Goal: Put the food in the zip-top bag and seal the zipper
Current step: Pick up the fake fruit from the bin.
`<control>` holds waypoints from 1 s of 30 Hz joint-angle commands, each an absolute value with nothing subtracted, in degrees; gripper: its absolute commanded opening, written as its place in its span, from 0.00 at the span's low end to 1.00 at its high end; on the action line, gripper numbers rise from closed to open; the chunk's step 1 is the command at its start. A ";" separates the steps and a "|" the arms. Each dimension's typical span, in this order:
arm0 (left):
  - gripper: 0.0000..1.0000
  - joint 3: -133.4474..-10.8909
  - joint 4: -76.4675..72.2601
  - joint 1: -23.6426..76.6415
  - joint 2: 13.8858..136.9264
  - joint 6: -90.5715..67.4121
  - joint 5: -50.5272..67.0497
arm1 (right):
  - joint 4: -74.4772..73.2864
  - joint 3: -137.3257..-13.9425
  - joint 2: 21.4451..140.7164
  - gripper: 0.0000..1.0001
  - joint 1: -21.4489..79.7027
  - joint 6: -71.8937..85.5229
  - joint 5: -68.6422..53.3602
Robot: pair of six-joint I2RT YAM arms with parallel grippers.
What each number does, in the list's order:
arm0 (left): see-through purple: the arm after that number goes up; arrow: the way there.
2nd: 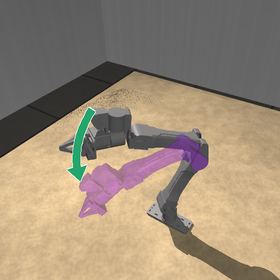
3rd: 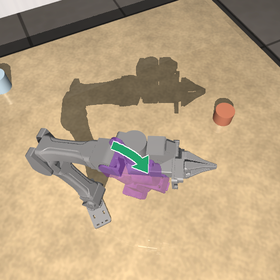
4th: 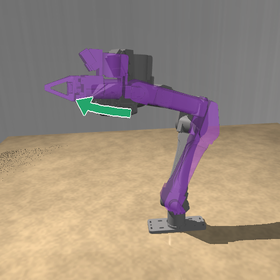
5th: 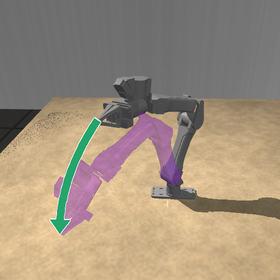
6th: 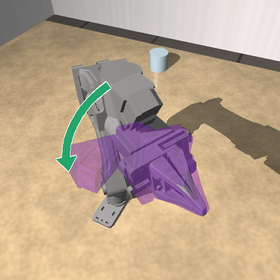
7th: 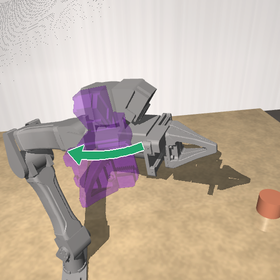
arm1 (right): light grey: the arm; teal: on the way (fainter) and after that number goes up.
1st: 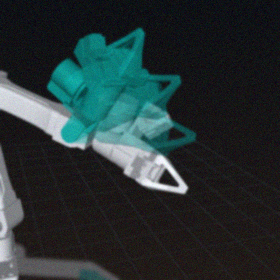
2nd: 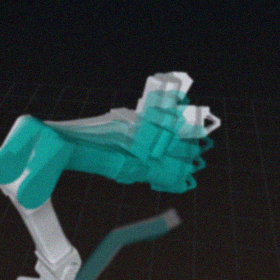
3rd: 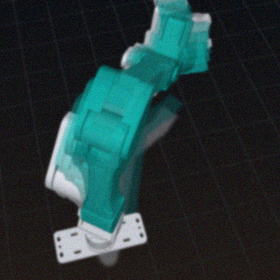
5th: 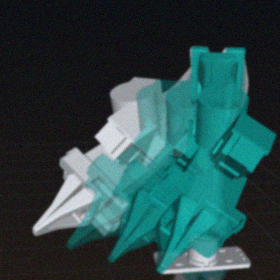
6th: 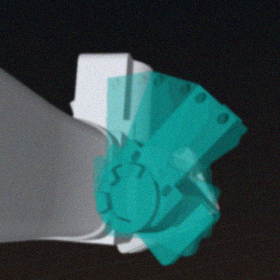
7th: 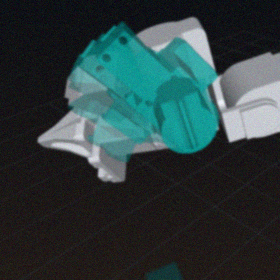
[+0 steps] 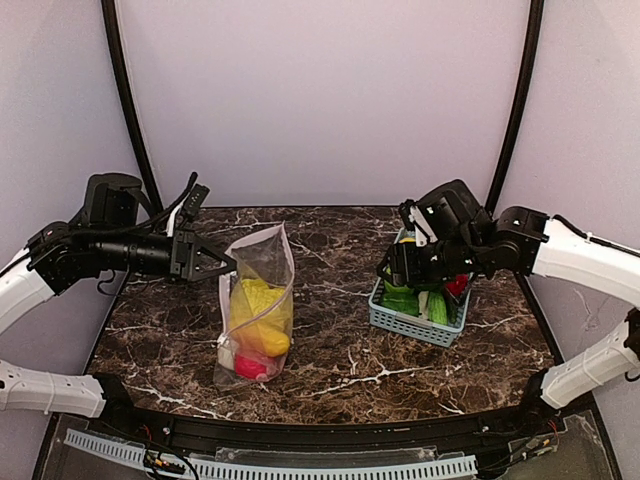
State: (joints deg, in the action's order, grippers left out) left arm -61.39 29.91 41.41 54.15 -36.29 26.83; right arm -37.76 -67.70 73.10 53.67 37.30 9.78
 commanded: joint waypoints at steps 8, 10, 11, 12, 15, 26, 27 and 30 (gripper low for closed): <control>0.01 -60.38 29.44 41.29 51.96 -36.37 25.92 | -37.72 -74.63 87.21 0.63 44.73 29.82 3.89; 0.01 -60.53 29.67 41.31 51.84 -36.24 25.81 | -37.83 -76.14 89.72 0.63 43.28 28.99 2.91; 0.01 -60.55 29.92 41.31 51.80 -36.13 25.69 | -37.96 -76.50 90.81 0.63 42.47 28.68 2.31; 0.01 -60.53 30.03 41.31 51.71 -36.08 25.52 | -38.06 -76.81 91.72 0.63 41.74 28.39 1.59; 0.01 -60.56 30.88 41.31 51.52 -35.77 25.15 | -39.36 -77.42 93.82 0.66 39.39 27.25 0.77; 0.01 -60.89 31.74 41.26 52.04 -34.90 25.65 | -40.36 -72.86 93.80 0.71 34.01 24.63 1.15; 0.01 -60.99 31.69 41.29 52.36 -34.89 25.84 | -40.37 -72.94 94.36 0.72 34.01 24.61 1.47; 0.01 -61.18 31.13 41.30 52.73 -34.85 26.07 | -40.64 -73.70 96.28 0.71 34.01 24.44 2.74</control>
